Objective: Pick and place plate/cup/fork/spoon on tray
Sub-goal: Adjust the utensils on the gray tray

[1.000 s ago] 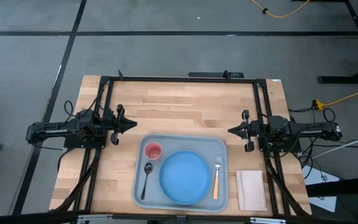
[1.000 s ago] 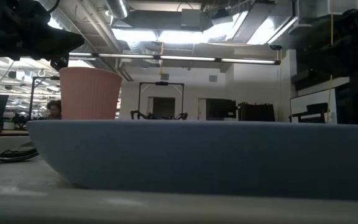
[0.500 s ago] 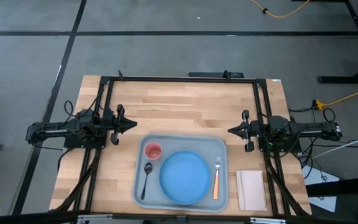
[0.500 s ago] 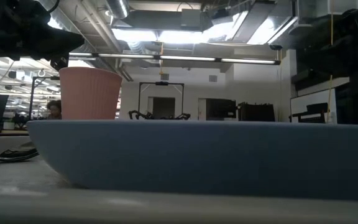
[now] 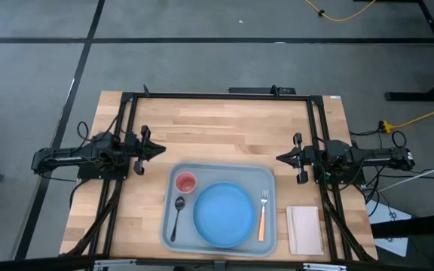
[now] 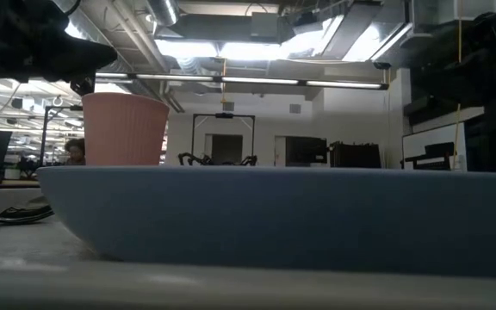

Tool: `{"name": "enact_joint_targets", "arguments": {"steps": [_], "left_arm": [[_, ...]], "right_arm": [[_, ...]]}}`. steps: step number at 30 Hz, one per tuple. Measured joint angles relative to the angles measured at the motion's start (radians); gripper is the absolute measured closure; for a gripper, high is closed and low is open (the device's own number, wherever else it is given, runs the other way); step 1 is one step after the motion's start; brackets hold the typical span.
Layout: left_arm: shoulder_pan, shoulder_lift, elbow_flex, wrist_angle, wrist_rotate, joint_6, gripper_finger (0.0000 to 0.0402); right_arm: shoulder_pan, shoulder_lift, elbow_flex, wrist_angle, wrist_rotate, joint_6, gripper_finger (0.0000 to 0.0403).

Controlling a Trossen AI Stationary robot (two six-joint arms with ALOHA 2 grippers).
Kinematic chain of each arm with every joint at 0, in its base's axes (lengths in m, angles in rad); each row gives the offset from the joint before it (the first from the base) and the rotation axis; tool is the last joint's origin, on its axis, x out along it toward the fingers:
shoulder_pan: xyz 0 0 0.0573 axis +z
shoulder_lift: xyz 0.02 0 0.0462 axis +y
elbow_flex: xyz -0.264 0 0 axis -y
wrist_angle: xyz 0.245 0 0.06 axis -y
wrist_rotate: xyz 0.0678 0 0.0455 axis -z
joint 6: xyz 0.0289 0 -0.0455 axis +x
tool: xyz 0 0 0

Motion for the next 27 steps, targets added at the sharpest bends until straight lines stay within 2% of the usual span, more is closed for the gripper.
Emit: {"name": "enact_joint_targets", "arguments": {"steps": [4,8,14,17,19,22,24,27], "left_arm": [[0.0,0.0,0.0,0.061,-0.011,-0.029,0.0374],[0.0,0.001,0.0,0.174,-0.053,-0.178,0.0374],[0.0,0.0,0.0,0.447,-0.221,-0.26,0.0374],[0.0,0.0,0.0,0.558,-0.231,-0.247,0.0374],[0.0,0.0,0.001,0.577,-0.21,-0.241,0.0374],[0.0,0.002,0.077,0.457,-0.162,-0.295,0.0379],[-0.003,0.035,0.189,0.231,-0.137,-0.299,0.0388],[-0.024,0.201,0.358,-0.024,-0.173,-0.301,0.0399]], "right_arm": [[0.0,0.0,0.0,0.0,0.0,0.001,0.0386],[0.0,0.0,0.0,0.0,0.0,0.002,0.0386],[0.0,0.0,0.0,0.0,0.0,0.002,0.0386],[0.0,0.0,0.0,0.0,0.0,0.0,0.0386],[0.0,0.0,0.0,0.0,0.0,0.001,0.0386],[0.0,0.0,0.0,0.0,0.0,0.0,0.0386],[0.0,0.0,0.0,0.0,0.0,0.001,0.0386],[0.0,0.0,0.0,0.0,0.0,0.001,0.0386]]}}
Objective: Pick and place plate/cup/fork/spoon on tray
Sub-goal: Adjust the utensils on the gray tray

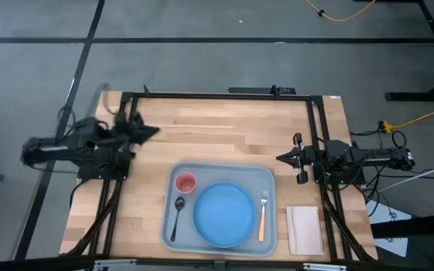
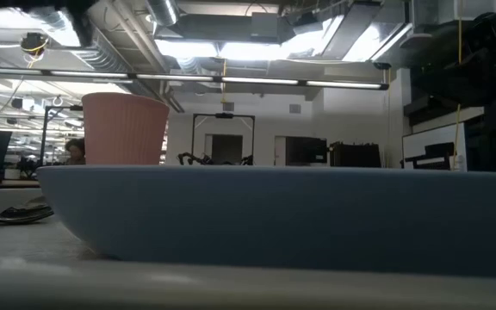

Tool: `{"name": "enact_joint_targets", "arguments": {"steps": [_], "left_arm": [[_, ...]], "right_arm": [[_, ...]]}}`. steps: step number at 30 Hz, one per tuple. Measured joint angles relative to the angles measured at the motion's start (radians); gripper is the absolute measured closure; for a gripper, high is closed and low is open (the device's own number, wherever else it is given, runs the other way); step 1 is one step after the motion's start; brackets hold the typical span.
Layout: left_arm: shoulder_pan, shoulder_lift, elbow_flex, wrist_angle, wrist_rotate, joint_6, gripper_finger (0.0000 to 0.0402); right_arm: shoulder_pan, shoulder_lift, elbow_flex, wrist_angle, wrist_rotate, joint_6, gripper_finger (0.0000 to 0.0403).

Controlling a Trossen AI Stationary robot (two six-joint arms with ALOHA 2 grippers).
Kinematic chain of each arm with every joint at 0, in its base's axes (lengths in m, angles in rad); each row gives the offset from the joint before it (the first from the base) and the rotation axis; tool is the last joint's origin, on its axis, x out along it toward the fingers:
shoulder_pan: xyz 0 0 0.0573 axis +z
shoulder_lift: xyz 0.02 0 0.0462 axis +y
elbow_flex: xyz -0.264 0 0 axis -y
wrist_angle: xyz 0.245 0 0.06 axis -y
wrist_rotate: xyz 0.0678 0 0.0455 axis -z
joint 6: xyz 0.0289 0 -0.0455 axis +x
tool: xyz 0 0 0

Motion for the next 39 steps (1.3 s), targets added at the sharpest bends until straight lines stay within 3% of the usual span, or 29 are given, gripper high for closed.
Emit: {"name": "enact_joint_targets", "arguments": {"steps": [7,11,14,17,21,26,39], "left_arm": [[-0.187,0.509,0.373,-0.213,0.174,0.001,0.04],[-0.358,0.749,0.639,-0.594,0.068,-0.091,0.0401],[-0.48,0.892,0.817,-0.851,-0.049,-0.252,0.0401],[-0.604,1.01,0.928,-0.97,-0.12,-0.447,0.0401],[-0.742,1.136,0.987,-0.966,-0.157,-0.635,0.0401],[-0.854,1.288,0.988,-0.932,-0.212,-0.741,0.0396],[-0.951,1.586,0.988,-0.886,-0.239,-1.11,0.04]], "right_arm": [[0.0,0.0,0.0,0.0,0.0,-0.001,0.0386],[0.0,0.0,0.0,0.0,0.0,0.0,0.0386],[0.0,0.001,0.0,0.0,0.0,-0.001,0.0386],[0.0,0.002,0.0,0.0,0.0,0.0,0.0386],[0.0,0.002,0.0,0.0,0.0,0.001,0.0386],[0.0,0.002,0.0,0.0,0.0,-0.001,0.0386],[0.0,0.002,0.0,0.0,0.0,0.001,0.0386]]}}
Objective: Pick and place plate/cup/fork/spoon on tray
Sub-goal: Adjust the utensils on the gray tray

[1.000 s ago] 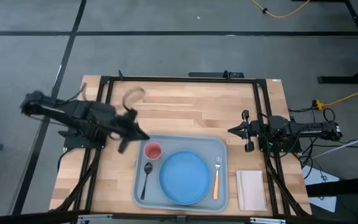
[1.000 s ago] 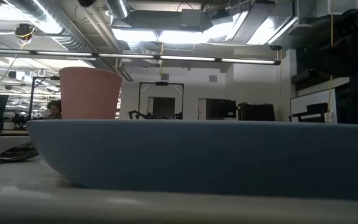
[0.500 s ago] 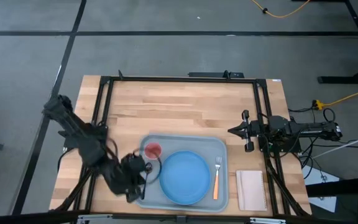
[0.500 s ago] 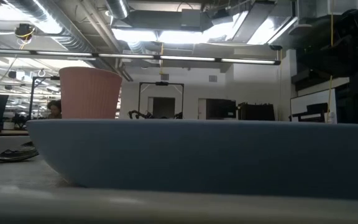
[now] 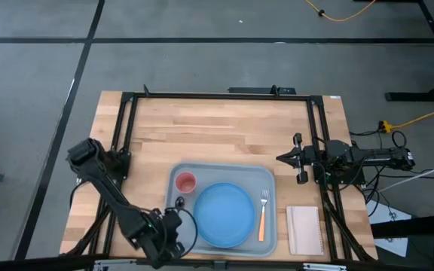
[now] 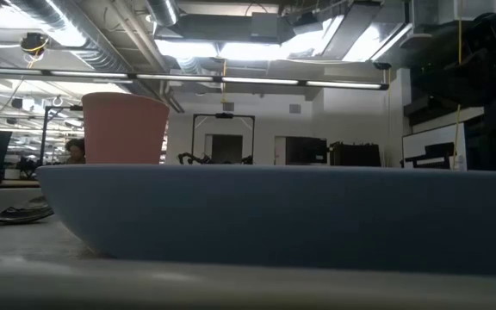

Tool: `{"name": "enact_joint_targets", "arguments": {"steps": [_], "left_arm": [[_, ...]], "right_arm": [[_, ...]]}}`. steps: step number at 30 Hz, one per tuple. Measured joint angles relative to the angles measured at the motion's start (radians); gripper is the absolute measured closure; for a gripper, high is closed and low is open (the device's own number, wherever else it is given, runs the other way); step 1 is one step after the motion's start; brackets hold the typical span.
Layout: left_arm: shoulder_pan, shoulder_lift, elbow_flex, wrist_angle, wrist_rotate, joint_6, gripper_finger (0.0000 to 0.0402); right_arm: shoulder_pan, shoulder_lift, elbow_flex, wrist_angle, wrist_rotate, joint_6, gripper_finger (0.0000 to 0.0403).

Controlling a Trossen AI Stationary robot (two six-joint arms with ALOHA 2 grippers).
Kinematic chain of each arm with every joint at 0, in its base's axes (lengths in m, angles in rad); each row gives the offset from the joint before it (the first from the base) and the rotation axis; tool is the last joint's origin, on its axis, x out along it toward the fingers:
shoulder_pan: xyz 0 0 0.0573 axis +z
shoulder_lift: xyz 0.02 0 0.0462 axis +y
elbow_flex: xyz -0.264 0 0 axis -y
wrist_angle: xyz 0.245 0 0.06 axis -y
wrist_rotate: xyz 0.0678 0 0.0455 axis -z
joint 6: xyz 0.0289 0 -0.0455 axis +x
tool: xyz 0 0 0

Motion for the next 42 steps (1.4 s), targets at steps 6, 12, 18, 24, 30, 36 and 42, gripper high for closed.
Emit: {"name": "enact_joint_targets", "arguments": {"steps": [6,12,18,24,30,36,42], "left_arm": [[0.013,0.092,-0.001,-0.047,-0.019,-0.116,0.04],[0.021,0.13,-0.001,-0.125,-0.018,-0.219,0.0401],[0.027,0.149,-0.001,-0.2,0.028,-0.319,0.0401],[0.059,0.148,-0.001,-0.218,0.028,-0.34,0.0401],[0.087,0.166,-0.001,-0.223,0.049,-0.335,0.0401],[0.093,0.165,0.0,-0.223,0.086,-0.344,0.0401],[0.098,0.189,0.0,-0.21,0.136,-0.373,0.0401]], "right_arm": [[0.0,0.0,0.0,0.0,0.0,0.0,0.0386],[0.0,0.0,0.0,0.0,0.0,0.0,0.0386],[0.0,0.0,0.0,0.0,0.0,0.0,0.0386],[0.0,0.0,0.0,0.0,0.0,0.0,0.0386],[0.0,0.0,0.0,0.0,0.0,0.0,0.0386],[0.0,0.0,0.0,0.0,0.0,0.0,0.0386],[0.0,0.0,0.0,0.0,0.0,0.0,0.0386]]}}
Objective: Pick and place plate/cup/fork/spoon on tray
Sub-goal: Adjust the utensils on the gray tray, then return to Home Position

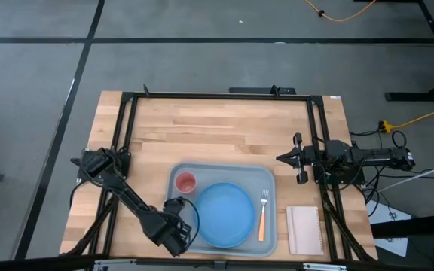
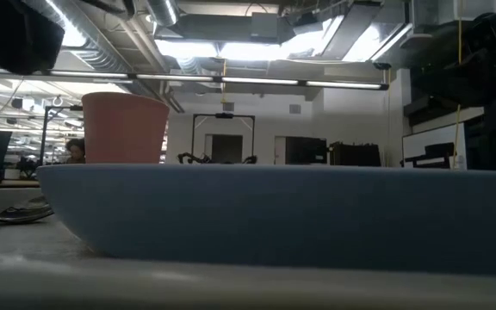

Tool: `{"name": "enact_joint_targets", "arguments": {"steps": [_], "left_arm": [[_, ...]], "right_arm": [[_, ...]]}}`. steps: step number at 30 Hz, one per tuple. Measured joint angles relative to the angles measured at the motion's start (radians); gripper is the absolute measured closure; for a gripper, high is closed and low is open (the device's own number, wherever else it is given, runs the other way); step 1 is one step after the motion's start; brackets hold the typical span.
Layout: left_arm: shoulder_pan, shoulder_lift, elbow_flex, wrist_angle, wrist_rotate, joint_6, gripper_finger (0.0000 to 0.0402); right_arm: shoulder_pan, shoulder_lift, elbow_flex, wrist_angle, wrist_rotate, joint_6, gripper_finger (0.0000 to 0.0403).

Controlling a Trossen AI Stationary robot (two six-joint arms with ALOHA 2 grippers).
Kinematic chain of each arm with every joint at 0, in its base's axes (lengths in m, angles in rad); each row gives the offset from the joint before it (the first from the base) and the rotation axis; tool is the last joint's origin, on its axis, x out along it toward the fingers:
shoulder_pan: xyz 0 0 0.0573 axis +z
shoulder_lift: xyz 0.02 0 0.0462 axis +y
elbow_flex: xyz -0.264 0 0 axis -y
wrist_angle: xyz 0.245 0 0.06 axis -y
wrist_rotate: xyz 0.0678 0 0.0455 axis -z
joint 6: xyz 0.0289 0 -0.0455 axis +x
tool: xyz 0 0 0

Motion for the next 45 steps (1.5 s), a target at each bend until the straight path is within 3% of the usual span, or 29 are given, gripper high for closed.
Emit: {"name": "enact_joint_targets", "arguments": {"steps": [35,40,45], "left_arm": [[0.077,0.0,-0.001,0.065,0.032,0.072,0.0401],[0.077,-0.087,-0.001,-0.003,0.043,0.09,0.0401],[0.068,-0.239,-0.001,-0.004,-0.052,0.18,0.04]], "right_arm": [[0.0,0.0,0.0,0.0,0.0,0.0,0.0386],[0.0,0.0,0.0,0.0,0.0,0.0,0.0386],[0.0,0.0,0.0,0.0,0.0,0.0,0.0386]]}}
